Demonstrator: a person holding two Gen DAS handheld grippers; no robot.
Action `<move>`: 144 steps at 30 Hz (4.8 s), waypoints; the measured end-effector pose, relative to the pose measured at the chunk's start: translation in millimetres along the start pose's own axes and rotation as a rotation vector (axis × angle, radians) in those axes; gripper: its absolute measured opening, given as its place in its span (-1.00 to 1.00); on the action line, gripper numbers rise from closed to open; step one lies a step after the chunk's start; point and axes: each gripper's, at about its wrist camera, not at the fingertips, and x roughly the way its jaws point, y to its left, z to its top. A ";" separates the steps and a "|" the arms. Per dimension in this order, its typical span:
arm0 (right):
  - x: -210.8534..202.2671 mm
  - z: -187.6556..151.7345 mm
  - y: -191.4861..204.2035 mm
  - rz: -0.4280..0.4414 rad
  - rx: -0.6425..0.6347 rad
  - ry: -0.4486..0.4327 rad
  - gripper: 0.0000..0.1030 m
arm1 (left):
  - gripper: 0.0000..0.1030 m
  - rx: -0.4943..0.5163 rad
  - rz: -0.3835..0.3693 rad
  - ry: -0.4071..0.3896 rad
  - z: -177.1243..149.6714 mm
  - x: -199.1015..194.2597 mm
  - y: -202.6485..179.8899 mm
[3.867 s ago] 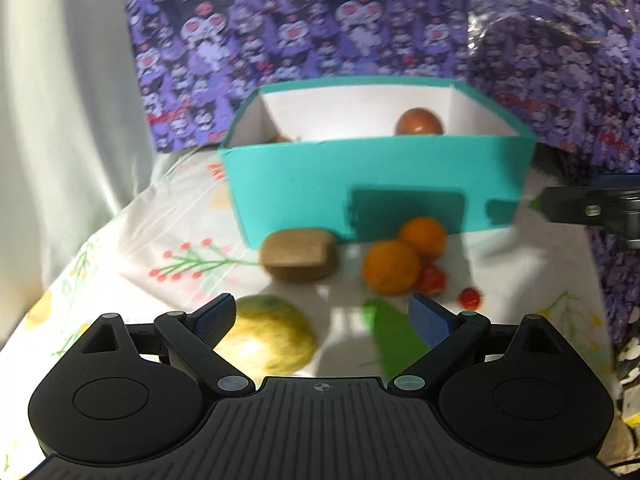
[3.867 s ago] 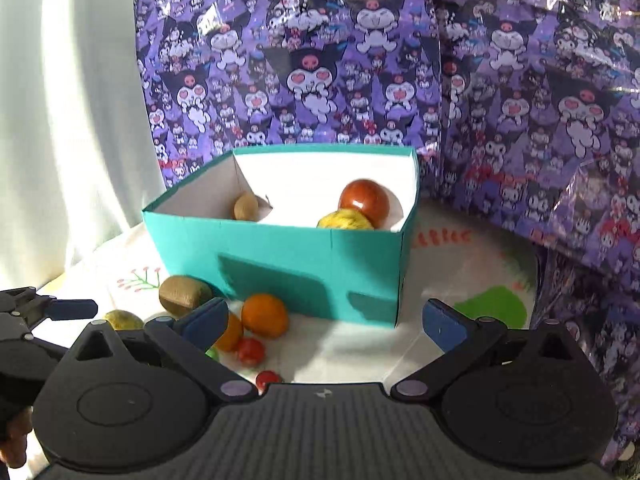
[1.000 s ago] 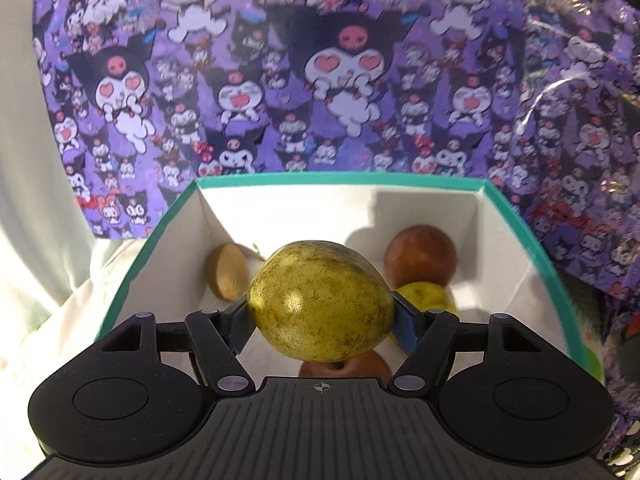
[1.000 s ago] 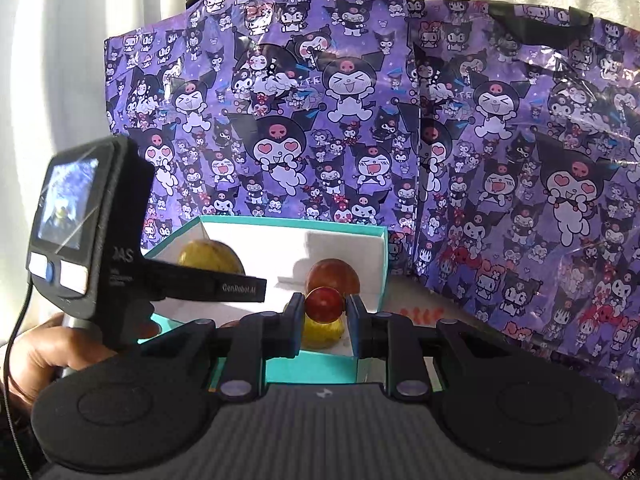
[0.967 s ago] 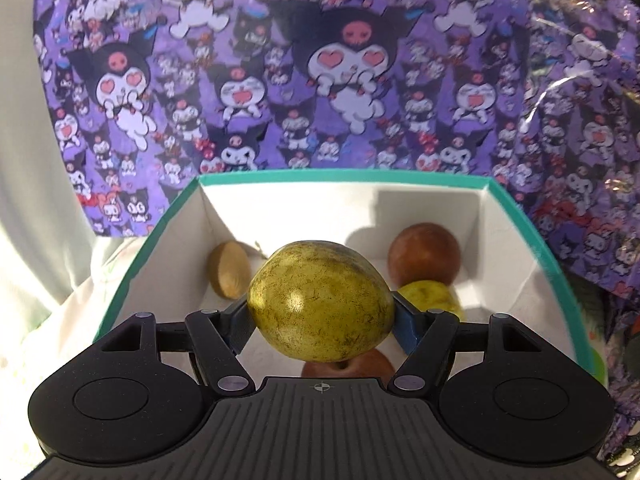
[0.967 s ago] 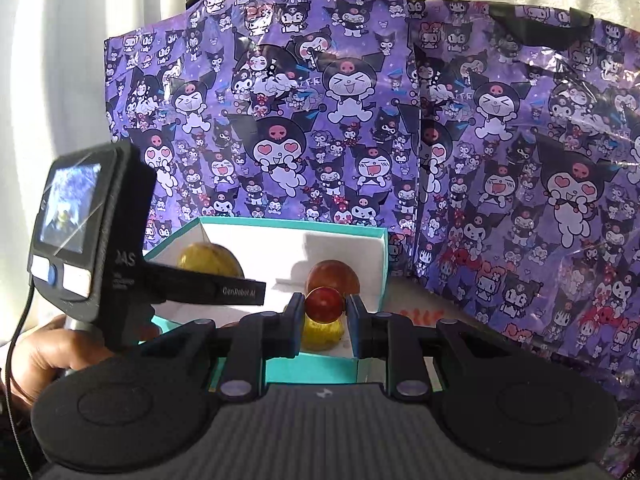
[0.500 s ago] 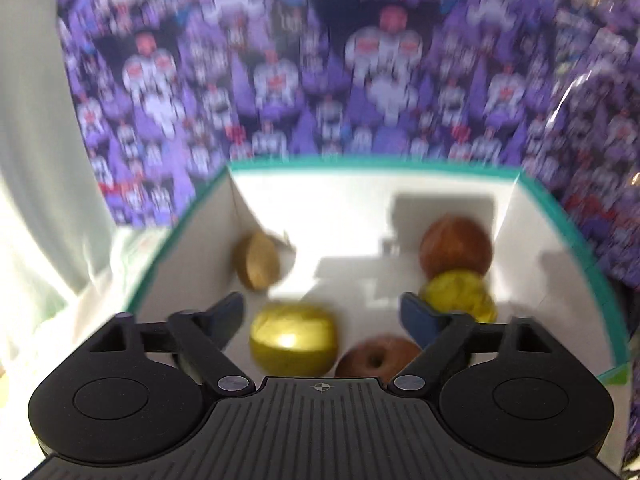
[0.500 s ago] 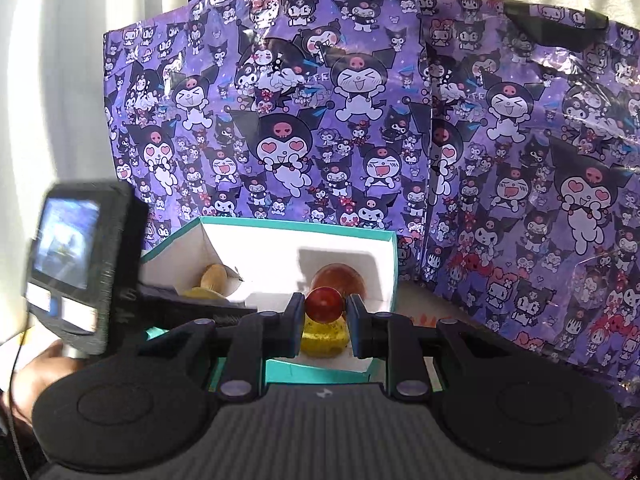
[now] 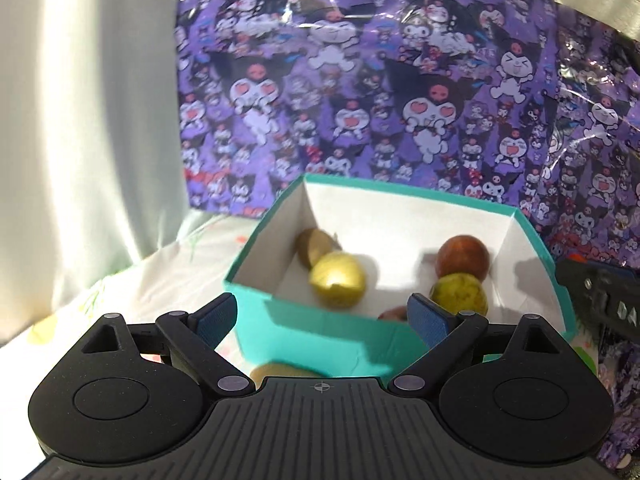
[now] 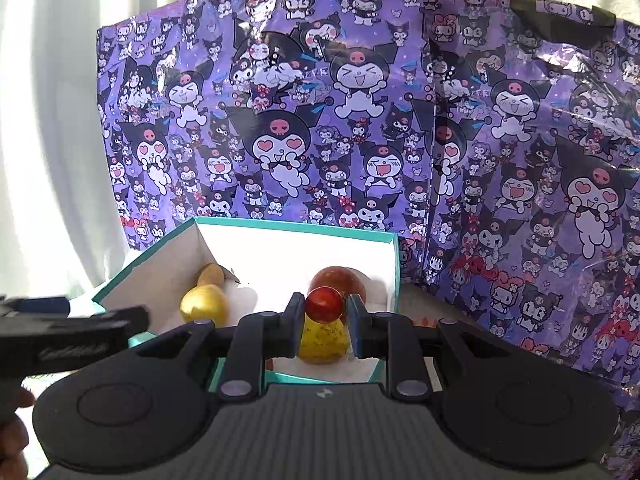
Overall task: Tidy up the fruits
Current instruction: 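Lower the cherry tomato into the teal box and open the right tool, then grasp an orange tangerine beside the box with the left tool, then lift the tangerine with the left tool while the right tool grasps another tangerine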
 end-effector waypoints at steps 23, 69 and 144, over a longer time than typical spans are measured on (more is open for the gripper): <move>34.7 -1.6 2.0 -0.033 -0.020 0.036 0.04 | 0.85 0.065 0.018 0.088 -42.2 4.5 11.9; -16.3 -69.5 12.4 0.034 -0.063 0.070 1.00 | 0.00 0.140 -0.230 0.219 -83.7 52.6 3.0; 63.9 -94.2 69.7 0.132 -0.154 0.227 -0.18 | -0.06 0.039 -0.102 0.108 -35.4 -11.6 34.7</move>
